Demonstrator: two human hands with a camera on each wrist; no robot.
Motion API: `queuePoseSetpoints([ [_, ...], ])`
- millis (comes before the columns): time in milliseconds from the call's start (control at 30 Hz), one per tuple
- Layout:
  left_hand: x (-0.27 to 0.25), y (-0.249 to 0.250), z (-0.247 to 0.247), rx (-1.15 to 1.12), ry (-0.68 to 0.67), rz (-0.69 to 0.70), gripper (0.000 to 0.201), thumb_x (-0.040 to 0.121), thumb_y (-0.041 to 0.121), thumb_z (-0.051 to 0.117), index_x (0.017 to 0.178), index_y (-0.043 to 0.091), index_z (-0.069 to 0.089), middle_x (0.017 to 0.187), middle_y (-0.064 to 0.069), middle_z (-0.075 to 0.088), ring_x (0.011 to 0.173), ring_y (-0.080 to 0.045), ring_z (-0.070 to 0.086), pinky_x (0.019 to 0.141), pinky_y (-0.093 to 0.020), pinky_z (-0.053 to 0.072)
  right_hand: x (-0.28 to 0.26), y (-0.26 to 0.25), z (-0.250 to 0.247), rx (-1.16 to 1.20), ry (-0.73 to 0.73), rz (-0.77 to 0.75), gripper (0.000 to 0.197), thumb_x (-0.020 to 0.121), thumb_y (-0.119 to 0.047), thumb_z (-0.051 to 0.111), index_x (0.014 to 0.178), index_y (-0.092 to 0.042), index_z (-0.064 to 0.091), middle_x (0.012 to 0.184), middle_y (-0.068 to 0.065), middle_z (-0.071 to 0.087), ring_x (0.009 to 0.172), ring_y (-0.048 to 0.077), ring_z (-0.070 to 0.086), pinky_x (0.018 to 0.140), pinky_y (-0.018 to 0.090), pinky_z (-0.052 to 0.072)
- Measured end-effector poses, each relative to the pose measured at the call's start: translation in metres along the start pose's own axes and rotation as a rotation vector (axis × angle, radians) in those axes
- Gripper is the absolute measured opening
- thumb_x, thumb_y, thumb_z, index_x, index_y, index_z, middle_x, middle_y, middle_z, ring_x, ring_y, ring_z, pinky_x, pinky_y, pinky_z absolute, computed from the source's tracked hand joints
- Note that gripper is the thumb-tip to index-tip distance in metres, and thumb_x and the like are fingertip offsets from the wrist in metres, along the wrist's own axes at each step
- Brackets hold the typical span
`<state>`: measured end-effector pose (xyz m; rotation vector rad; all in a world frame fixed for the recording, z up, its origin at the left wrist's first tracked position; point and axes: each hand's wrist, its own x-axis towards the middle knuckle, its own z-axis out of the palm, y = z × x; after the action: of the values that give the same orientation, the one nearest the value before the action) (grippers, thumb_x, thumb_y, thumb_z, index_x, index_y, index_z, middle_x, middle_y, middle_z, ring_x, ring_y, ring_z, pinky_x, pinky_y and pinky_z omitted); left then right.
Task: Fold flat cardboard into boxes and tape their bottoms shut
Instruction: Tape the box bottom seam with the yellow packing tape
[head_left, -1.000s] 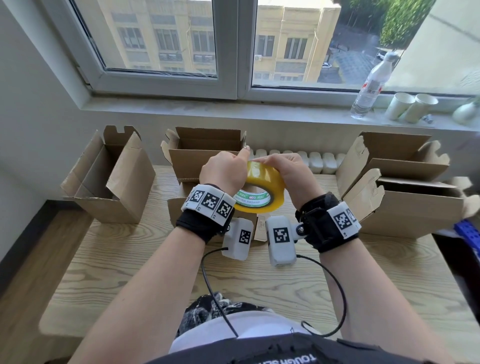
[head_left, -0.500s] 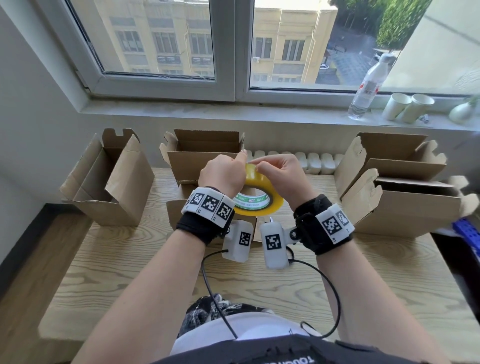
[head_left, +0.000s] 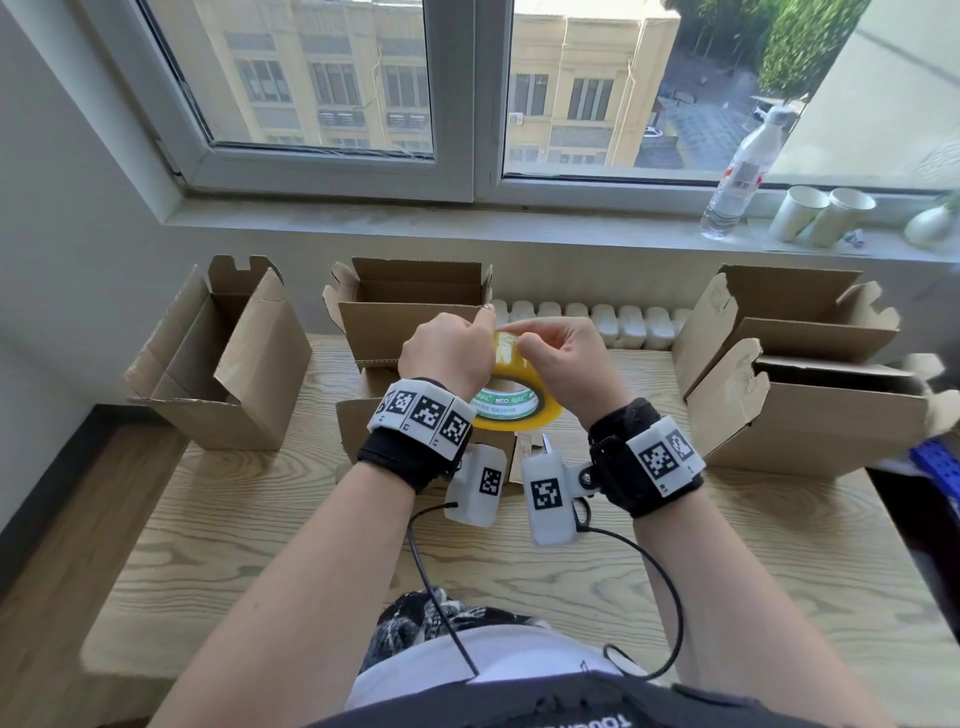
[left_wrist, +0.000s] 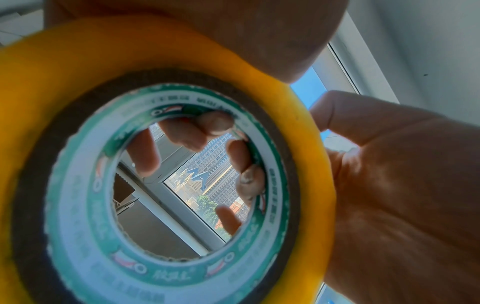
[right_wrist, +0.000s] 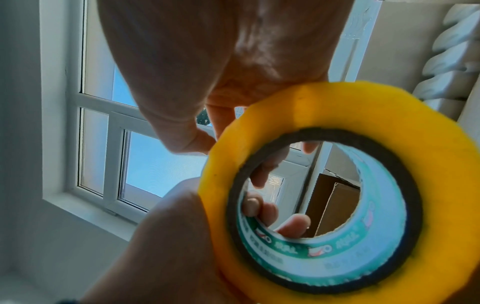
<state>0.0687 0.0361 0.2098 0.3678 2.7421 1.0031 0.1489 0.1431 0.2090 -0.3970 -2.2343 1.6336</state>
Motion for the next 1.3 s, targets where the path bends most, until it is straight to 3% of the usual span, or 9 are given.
queuePoseSetpoints([
  [100, 0.001, 0.002, -0.005, -0.005, 0.010, -0.003, 0.057, 0.100, 0.053, 0.031, 0.070, 0.014, 0.060, 0.092, -0.011, 0.064, 0.088, -0.032, 0.056, 0.077, -0.035, 0.039, -0.001, 0.003, 0.001, -0.020, 0.050, -0.009, 0.034, 0.087, -0.006, 0.045, 0.080, -0.025, 0.073, 0.069, 0.002, 0.067, 0.051, 0.004, 0.046, 0.050, 0.023, 0.037],
  [200, 0.000, 0.004, -0.008, 0.025, 0.021, 0.024, 0.060, 0.102, 0.052, 0.029, 0.065, 0.014, 0.058, 0.085, -0.009, 0.062, 0.082, -0.029, 0.054, 0.074, -0.033, 0.036, 0.001, 0.003, 0.003, 0.018, 0.072, -0.007, 0.030, 0.089, -0.014, 0.048, 0.078, -0.025, 0.073, 0.077, -0.002, 0.069, 0.067, 0.009, 0.055, 0.062, 0.030, 0.046],
  [367, -0.006, 0.006, -0.006, 0.076, 0.043, 0.051, 0.062, 0.101, 0.054, 0.026, 0.073, 0.013, 0.063, 0.089, -0.009, 0.064, 0.086, -0.029, 0.056, 0.076, -0.034, 0.039, 0.002, -0.002, 0.001, -0.066, 0.053, -0.062, 0.025, 0.091, -0.006, 0.054, 0.078, -0.015, 0.073, 0.072, 0.014, 0.068, 0.062, 0.010, 0.051, 0.057, 0.024, 0.042],
  [533, -0.007, 0.008, -0.007, 0.097, 0.052, 0.058, 0.061, 0.102, 0.054, 0.025, 0.075, 0.014, 0.063, 0.089, -0.008, 0.061, 0.085, -0.028, 0.053, 0.077, -0.035, 0.039, 0.000, 0.001, 0.001, -0.034, 0.052, -0.040, 0.026, 0.093, -0.003, 0.051, 0.082, -0.014, 0.072, 0.063, -0.007, 0.059, 0.051, 0.000, 0.044, 0.051, 0.016, 0.037],
  [833, -0.010, 0.008, -0.009, 0.142, 0.089, 0.079, 0.060, 0.102, 0.053, 0.024, 0.066, 0.017, 0.057, 0.084, -0.006, 0.061, 0.083, -0.028, 0.054, 0.074, -0.035, 0.039, -0.004, 0.000, 0.005, 0.041, 0.038, 0.010, 0.028, 0.094, 0.000, 0.047, 0.088, -0.012, 0.071, 0.077, -0.006, 0.063, 0.062, -0.005, 0.054, 0.058, 0.013, 0.044],
  [967, -0.009, 0.009, -0.011, 0.150, 0.090, 0.080, 0.063, 0.102, 0.053, 0.024, 0.070, 0.014, 0.062, 0.084, -0.007, 0.061, 0.081, -0.027, 0.054, 0.073, -0.034, 0.037, -0.003, 0.001, 0.006, 0.071, 0.029, 0.038, 0.023, 0.097, -0.006, 0.050, 0.088, -0.012, 0.070, 0.080, -0.005, 0.062, 0.074, 0.005, 0.053, 0.068, 0.024, 0.046],
  [1200, -0.011, 0.012, -0.013, 0.156, 0.101, 0.088, 0.060, 0.102, 0.053, 0.025, 0.075, 0.015, 0.064, 0.094, -0.011, 0.066, 0.081, -0.027, 0.049, 0.073, -0.034, 0.035, -0.001, 0.003, 0.003, 0.074, 0.011, 0.003, 0.025, 0.096, -0.005, 0.053, 0.085, -0.018, 0.072, 0.080, -0.001, 0.066, 0.077, 0.012, 0.057, 0.073, 0.036, 0.051],
  [1300, -0.011, 0.013, -0.014, 0.156, 0.108, 0.092, 0.059, 0.102, 0.053, 0.026, 0.078, 0.016, 0.065, 0.100, -0.013, 0.069, 0.082, -0.027, 0.048, 0.074, -0.034, 0.036, -0.001, 0.002, 0.002, 0.089, -0.007, -0.018, 0.028, 0.096, -0.004, 0.052, 0.085, -0.020, 0.071, 0.079, 0.000, 0.067, 0.077, 0.014, 0.058, 0.072, 0.035, 0.051],
])
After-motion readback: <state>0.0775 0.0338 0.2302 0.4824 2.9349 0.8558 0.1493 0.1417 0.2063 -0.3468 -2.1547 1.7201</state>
